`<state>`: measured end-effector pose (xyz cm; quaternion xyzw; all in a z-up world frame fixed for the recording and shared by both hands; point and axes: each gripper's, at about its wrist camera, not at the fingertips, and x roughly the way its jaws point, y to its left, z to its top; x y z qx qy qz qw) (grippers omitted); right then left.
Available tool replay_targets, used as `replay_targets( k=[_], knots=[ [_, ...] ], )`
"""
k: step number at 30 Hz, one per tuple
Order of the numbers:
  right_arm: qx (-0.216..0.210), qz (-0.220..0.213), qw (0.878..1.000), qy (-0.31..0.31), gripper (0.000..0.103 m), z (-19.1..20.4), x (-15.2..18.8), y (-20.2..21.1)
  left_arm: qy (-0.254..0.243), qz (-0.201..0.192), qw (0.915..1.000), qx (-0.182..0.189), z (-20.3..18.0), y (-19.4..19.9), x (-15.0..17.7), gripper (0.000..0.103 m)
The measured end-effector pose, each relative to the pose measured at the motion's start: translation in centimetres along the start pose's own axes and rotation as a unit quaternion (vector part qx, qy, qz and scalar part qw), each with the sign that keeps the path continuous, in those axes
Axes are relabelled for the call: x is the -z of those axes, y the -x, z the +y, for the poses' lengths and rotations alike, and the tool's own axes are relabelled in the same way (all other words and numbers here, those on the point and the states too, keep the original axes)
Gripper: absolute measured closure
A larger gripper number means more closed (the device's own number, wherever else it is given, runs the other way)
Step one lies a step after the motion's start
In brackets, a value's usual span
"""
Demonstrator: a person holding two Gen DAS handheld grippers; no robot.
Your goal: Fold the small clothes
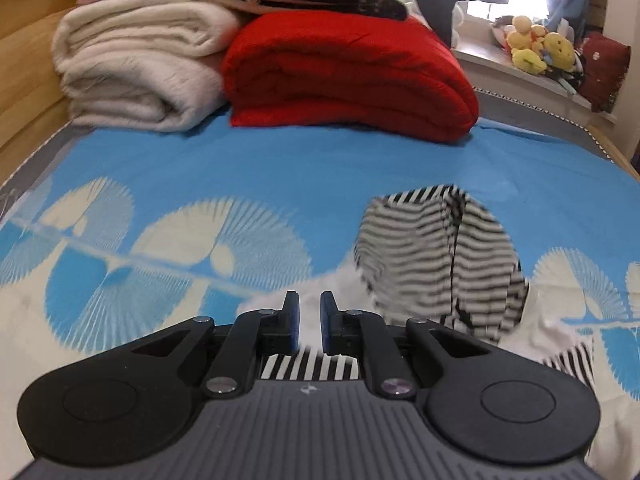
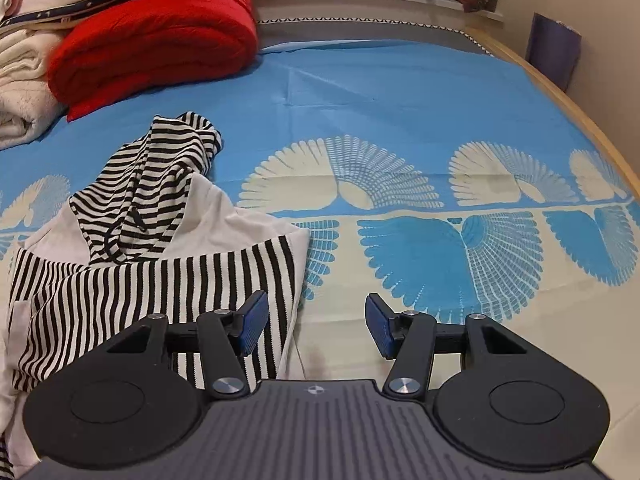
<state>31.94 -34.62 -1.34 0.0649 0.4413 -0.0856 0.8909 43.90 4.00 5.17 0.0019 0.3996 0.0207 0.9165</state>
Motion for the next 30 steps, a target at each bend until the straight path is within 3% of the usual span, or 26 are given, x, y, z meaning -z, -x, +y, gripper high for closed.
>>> replay_targets(
  k=[5, 10, 15, 19, 20, 21, 23, 29, 30],
  knots=[
    [0.002, 0.004, 1.000, 0.004, 0.047, -0.2, 0.1, -0.3, -0.019, 0.002, 0.9997, 0.018, -2.6, -5.7, -4.7, 0.092],
    [0.008, 0.012, 1.000, 0.002, 0.047, -0.6, 0.1, -1.1, -0.024, 0.024, 0.9976, 0.061, -5.7, -12.9, -8.2, 0.092],
    [0.015, 0.024, 1.000, -0.003, 0.047, -1.0, 0.2, -2.3, -0.058, 0.037, 0.9955, 0.065, -9.2, -20.8, -10.5, 0.091],
    [0.013, 0.028, 1.000, 0.000, 0.047, -0.6, 0.0, -2.7, -0.055, 0.048, 0.9963, 0.045, -10.9, -25.6, -11.4, 0.088],
    [0.011, 0.028, 1.000, 0.000, 0.047, -0.6, 0.0, -2.8, -0.054, 0.052, 0.9964, 0.038, -11.4, -26.8, -11.4, 0.077],
    [0.009, 0.029, 1.000, 0.002, 0.047, -0.5, -0.1, -2.9, -0.056, 0.059, 0.9960, 0.036, -11.7, -27.7, -11.4, 0.058],
    [0.006, 0.029, 1.000, 0.008, 0.047, -0.4, -0.2, -2.8, -0.062, 0.070, 0.9952, 0.027, -12.3, -29.5, -11.2, 0.051],
    [0.015, 0.034, 0.999, 0.005, 0.047, -1.1, 0.0, -3.1, -0.041, 0.093, 0.9946, 0.022, -12.6, -32.9, -10.7, 0.049],
    [0.013, 0.035, 0.999, 0.003, 0.047, -1.2, 0.0, -3.1, -0.040, 0.093, 0.9946, 0.024, -12.5, -33.0, -10.7, 0.061]
  ],
)
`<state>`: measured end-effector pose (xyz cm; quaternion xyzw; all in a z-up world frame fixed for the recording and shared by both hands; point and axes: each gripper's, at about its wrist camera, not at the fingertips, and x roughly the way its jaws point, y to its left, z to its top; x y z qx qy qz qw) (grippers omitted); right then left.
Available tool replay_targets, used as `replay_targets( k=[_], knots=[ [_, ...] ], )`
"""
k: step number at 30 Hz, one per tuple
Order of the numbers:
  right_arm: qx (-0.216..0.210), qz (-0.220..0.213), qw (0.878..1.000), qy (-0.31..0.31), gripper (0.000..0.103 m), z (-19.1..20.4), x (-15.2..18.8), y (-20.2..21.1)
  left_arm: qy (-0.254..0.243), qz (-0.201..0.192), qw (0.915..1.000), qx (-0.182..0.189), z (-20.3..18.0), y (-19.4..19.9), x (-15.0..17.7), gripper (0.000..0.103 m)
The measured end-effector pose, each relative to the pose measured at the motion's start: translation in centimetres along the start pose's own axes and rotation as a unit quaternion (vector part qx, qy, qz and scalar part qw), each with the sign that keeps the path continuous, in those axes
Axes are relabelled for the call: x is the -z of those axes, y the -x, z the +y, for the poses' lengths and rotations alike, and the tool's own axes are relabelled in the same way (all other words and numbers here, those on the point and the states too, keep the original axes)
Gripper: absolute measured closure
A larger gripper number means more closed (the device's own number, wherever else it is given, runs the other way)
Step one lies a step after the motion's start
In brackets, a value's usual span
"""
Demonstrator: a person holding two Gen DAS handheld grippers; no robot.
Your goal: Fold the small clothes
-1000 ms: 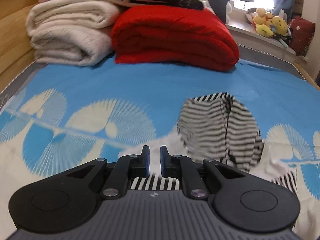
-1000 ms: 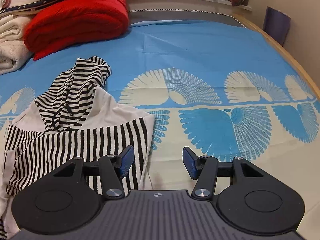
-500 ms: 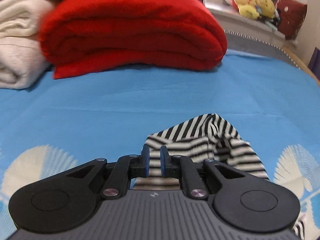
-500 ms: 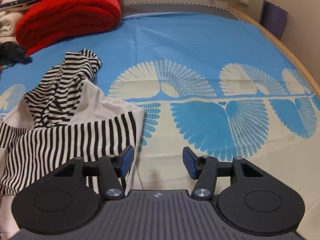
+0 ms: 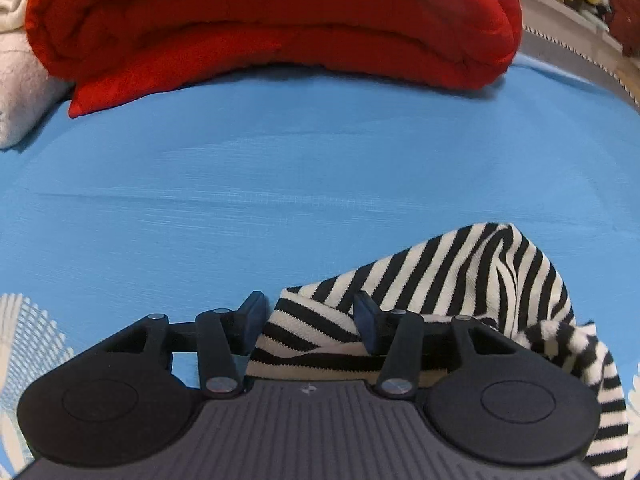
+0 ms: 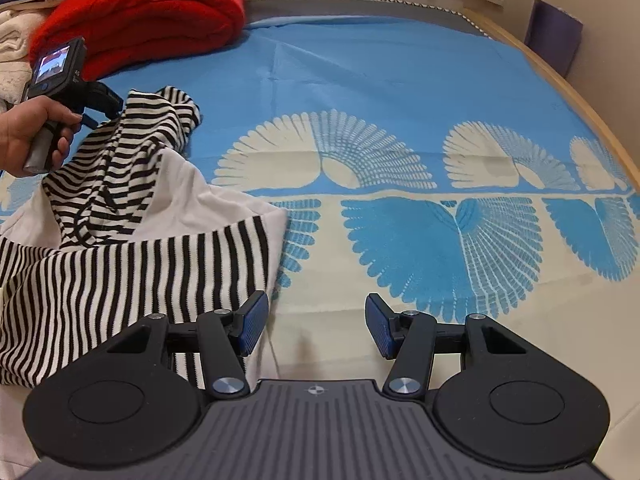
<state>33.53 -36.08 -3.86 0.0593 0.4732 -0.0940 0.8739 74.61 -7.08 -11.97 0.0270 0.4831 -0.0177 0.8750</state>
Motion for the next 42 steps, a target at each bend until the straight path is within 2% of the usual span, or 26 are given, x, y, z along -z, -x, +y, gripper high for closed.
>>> replay_targets(
  k=[2, 4, 7, 9, 11, 14, 16, 18, 19, 20, 21, 22, 25, 27, 28, 29, 31, 32, 33, 34, 36, 39, 41, 42],
  knots=[
    [-0.002, -0.002, 1.000, -0.001, 0.047, -0.1, -0.1, 0.1, -0.019, -0.001, 0.9997, 0.016, -0.5, 0.6, -0.1, 0.098],
    [-0.006, -0.005, 1.000, -0.002, 0.047, -0.1, -0.4, 0.4, -0.046, -0.021, 0.9987, 0.005, -1.2, 2.5, 0.0, 0.098],
    [-0.015, -0.009, 1.000, -0.012, 0.047, -0.2, -0.7, 0.8, -0.063, -0.074, 0.9949, 0.027, -1.4, 7.6, 0.8, 0.098],
    [-0.021, -0.014, 0.999, -0.019, 0.047, -0.2, -1.0, 1.2, -0.074, -0.111, 0.9899, 0.049, -1.4, 11.9, 2.7, 0.098],
    [-0.028, -0.019, 0.999, -0.024, 0.047, -0.3, -1.1, 1.8, -0.095, -0.143, 0.9821, 0.078, -1.4, 16.8, 6.0, 0.099],
    [-0.033, -0.029, 0.998, -0.034, 0.047, -0.6, -1.3, 2.7, -0.128, -0.170, 0.9666, 0.143, -0.8, 24.5, 13.3, 0.099],
    [-0.035, -0.035, 0.998, -0.042, 0.047, -0.7, -1.5, 3.3, -0.151, -0.162, 0.9564, 0.190, -0.1, 28.7, 19.2, 0.099],
    [-0.038, -0.039, 0.997, -0.054, 0.047, -0.8, -1.5, 3.8, -0.197, -0.122, 0.9442, 0.234, 0.7, 31.8, 25.1, 0.099],
    [-0.041, -0.042, 0.996, -0.061, 0.047, -0.9, -1.6, 4.1, -0.217, -0.096, 0.9403, 0.244, 1.3, 32.7, 27.6, 0.098],
    [-0.045, -0.044, 0.996, -0.066, 0.047, -0.9, -1.6, 4.3, -0.232, -0.063, 0.9397, 0.243, 2.0, 33.3, 29.7, 0.097],
    [-0.047, -0.046, 0.995, -0.070, 0.047, -0.8, -1.7, 4.5, -0.233, -0.031, 0.9431, 0.235, 2.9, 33.7, 31.1, 0.095],
    [-0.049, -0.049, 0.995, -0.075, 0.047, -0.7, -1.7, 4.7, -0.221, -0.018, 0.9492, 0.223, 3.8, 34.0, 31.7, 0.095],
    [-0.065, -0.051, 0.993, -0.089, 0.047, -0.1, -1.6, 4.9, -0.108, -0.012, 0.9767, 0.185, 7.5, 34.6, 30.7, 0.086],
    [-0.081, -0.044, 0.991, -0.097, 0.047, 0.3, -1.5, 4.7, -0.005, -0.005, 0.9844, 0.176, 9.6, 33.6, 29.2, 0.081],
    [-0.089, -0.040, 0.990, -0.100, 0.048, 0.6, -1.3, 4.5, 0.035, 0.002, 0.9832, 0.179, 9.5, 32.3, 27.7, 0.081],
    [-0.100, -0.033, 0.989, -0.104, 0.048, 0.8, -1.2, 4.2, 0.072, 0.013, 0.9802, 0.184, 9.7, 31.3, 27.5, 0.079],
    [-0.111, -0.010, 0.987, -0.117, 0.048, 1.1, -0.8, 3.2, 0.129, 0.046, 0.9716, 0.193, 9.4, 28.5, 27.4, 0.066],
    [-0.114, 0.002, 0.986, -0.124, 0.048, 1.2, -0.5, 2.6, 0.148, 0.066, 0.9661, 0.200, 9.0, 27.0, 27.2, 0.053],
    [-0.119, 0.017, 0.984, -0.132, 0.048, 1.2, -0.2, 2.0, 0.165, 0.094, 0.9608, 0.202, 8.8, 25.7, 27.5, 0.049],
    [-0.123, 0.029, 0.982, -0.138, 0.048, 1.3, 0.0, 1.4, 0.183, 0.130, 0.9549, 0.194, 8.5, 24.7, 28.1, 0.049],
    [-0.137, 0.059, 0.977, -0.154, 0.048, 1.7, 0.8, 0.2, 0.223, 0.173, 0.9412, 0.186, 8.4, 22.3, 28.9, 0.049],
    [-0.160, 0.104, 0.966, -0.176, 0.048, 2.7, 2.0, -1.8, 0.267, 0.196, 0.9234, 0.194, 8.6, 20.6, 29.6, 0.050],
    [-0.165, 0.126, 0.962, -0.179, 0.049, 3.8, 2.8, -3.1, 0.269, 0.199, 0.9199, 0.204, 8.2, 20.6, 30.0, 0.052],
    [-0.163, 0.135, 0.962, -0.174, 0.050, 4.3, 3.1, -3.8, 0.262, 0.197, 0.9213, 0.210, 7.8, 20.7, 29.9, 0.060]
  ],
)
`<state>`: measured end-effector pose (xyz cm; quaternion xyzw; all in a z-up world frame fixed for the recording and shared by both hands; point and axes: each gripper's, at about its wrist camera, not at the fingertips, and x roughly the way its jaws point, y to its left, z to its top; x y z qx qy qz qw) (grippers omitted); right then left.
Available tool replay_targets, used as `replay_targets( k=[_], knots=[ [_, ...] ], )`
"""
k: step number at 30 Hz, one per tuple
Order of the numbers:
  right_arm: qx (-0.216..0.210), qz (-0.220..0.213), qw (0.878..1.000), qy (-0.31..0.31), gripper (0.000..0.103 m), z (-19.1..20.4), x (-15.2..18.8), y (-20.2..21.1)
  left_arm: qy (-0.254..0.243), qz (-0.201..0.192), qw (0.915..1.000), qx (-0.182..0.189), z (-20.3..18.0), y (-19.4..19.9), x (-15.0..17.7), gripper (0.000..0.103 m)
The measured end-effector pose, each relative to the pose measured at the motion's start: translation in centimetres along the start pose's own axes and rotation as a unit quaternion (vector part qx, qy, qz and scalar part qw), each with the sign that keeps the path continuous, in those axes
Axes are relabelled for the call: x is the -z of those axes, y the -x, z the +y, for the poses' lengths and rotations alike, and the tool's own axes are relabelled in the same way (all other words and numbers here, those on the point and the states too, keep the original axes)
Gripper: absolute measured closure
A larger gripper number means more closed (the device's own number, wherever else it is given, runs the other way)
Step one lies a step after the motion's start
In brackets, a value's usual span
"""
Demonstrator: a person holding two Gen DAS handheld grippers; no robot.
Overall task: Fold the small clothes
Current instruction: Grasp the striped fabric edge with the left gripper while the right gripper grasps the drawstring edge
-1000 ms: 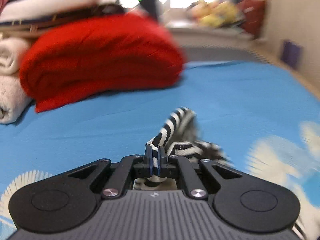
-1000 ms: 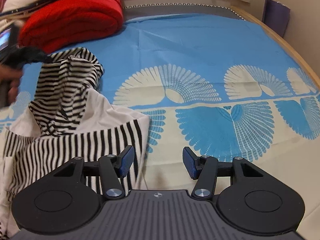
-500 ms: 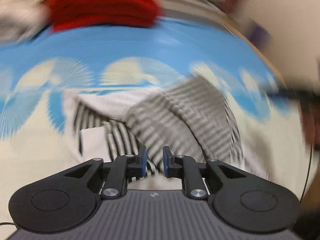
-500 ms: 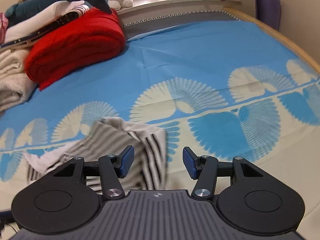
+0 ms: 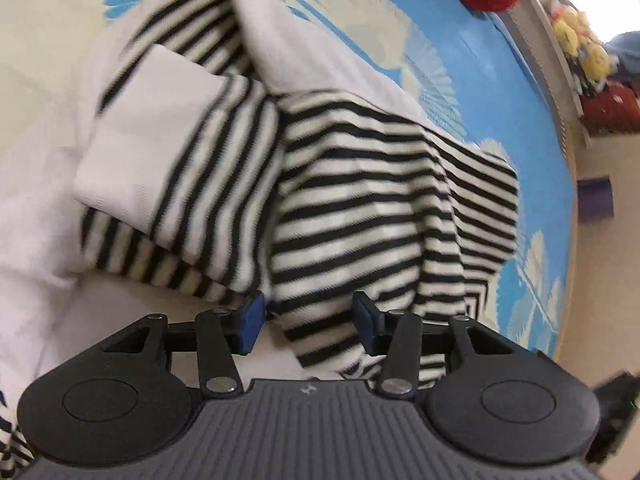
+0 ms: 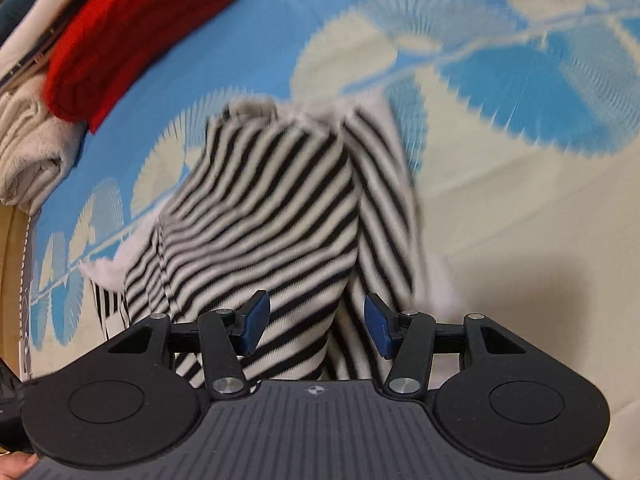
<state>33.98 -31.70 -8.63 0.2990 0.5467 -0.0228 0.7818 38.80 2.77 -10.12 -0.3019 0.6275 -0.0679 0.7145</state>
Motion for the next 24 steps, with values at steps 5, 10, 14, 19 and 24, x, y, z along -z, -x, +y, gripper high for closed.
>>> replay_targets(
  k=[5, 10, 14, 19, 24],
  knots=[
    [-0.009, 0.027, 1.000, -0.010, 0.098, 0.4, 0.9, -2.3, -0.066, -0.052, 0.9960, -0.031, -1.9, 2.2, 0.5, 0.102],
    [-0.090, -0.034, 0.995, 0.004, 0.102, 2.3, 1.2, 1.9, -0.137, -0.200, 0.9700, -0.016, -4.0, 9.3, 0.4, 0.102],
    [-0.186, -0.003, 0.982, 0.020, 0.102, 3.4, 2.5, 4.6, -0.118, -0.262, 0.9577, -0.006, -2.1, 13.1, -0.3, 0.102],
    [-0.104, 0.125, 0.981, 0.106, 0.097, 4.5, 6.7, 0.9, -0.094, -0.074, 0.9885, -0.092, 1.8, 8.9, -1.8, 0.095],
    [-0.044, 0.019, 0.997, 0.066, 0.053, 3.0, 4.2, 2.3, -0.064, -0.084, 0.9929, -0.055, 2.9, 9.3, -1.8, 0.062]
  ],
)
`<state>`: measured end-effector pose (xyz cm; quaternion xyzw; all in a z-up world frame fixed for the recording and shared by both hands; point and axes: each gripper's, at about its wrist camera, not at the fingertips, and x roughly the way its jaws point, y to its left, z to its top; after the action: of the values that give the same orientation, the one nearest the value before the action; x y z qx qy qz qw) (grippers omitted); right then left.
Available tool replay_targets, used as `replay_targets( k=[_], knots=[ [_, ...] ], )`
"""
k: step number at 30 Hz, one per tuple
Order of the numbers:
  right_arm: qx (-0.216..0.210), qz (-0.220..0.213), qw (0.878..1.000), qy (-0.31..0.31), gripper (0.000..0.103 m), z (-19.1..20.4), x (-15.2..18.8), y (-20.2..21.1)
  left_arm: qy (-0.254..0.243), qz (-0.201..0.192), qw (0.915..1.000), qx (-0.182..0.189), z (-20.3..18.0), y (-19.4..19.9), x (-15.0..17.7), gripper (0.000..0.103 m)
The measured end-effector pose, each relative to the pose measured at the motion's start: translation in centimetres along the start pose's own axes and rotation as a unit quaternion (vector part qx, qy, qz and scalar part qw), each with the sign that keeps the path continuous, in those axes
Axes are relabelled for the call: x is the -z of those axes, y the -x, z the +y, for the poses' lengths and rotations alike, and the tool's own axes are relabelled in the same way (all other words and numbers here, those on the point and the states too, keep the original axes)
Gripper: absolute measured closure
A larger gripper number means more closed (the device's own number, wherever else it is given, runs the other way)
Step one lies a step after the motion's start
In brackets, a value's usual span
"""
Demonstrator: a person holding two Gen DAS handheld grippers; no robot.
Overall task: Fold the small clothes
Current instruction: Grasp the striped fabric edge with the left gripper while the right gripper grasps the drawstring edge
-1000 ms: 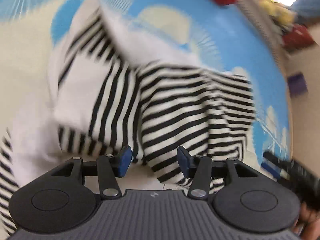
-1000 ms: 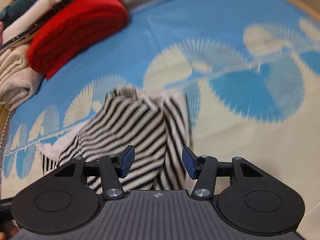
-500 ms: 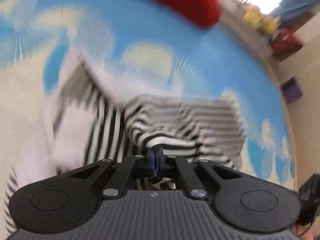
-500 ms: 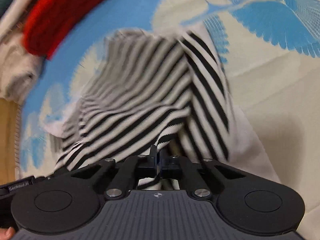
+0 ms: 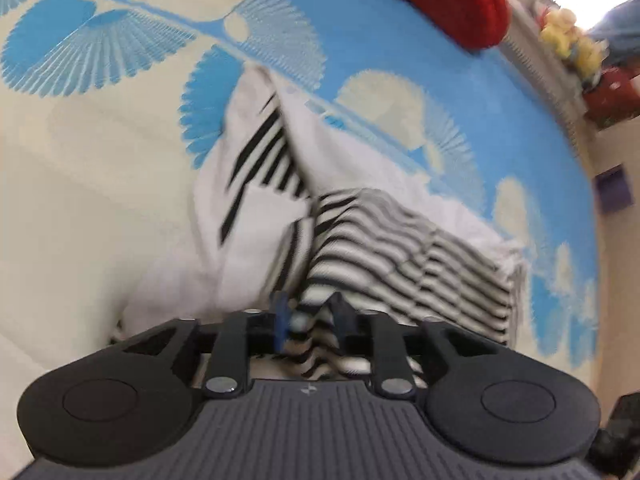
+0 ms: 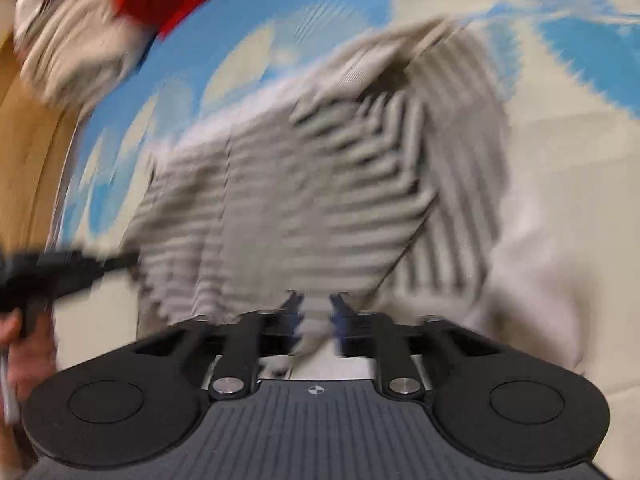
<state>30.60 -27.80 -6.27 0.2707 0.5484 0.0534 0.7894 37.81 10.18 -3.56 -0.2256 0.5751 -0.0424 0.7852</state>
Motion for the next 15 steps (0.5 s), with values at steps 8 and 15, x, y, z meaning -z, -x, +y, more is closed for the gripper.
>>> replay_targets(
  k=[8, 15],
  knots=[
    [0.054, -0.012, 0.998, -0.031, 0.053, -2.2, -1.7, -3.2, 0.052, 0.019, 0.9983, -0.017, 0.7, -2.4, -0.6, 0.064],
    [-0.073, -0.096, 0.990, -0.072, 0.102, -1.5, -2.6, -1.1, 0.016, -0.083, 0.9953, 0.048, -0.7, 1.5, -1.1, 0.099]
  ],
)
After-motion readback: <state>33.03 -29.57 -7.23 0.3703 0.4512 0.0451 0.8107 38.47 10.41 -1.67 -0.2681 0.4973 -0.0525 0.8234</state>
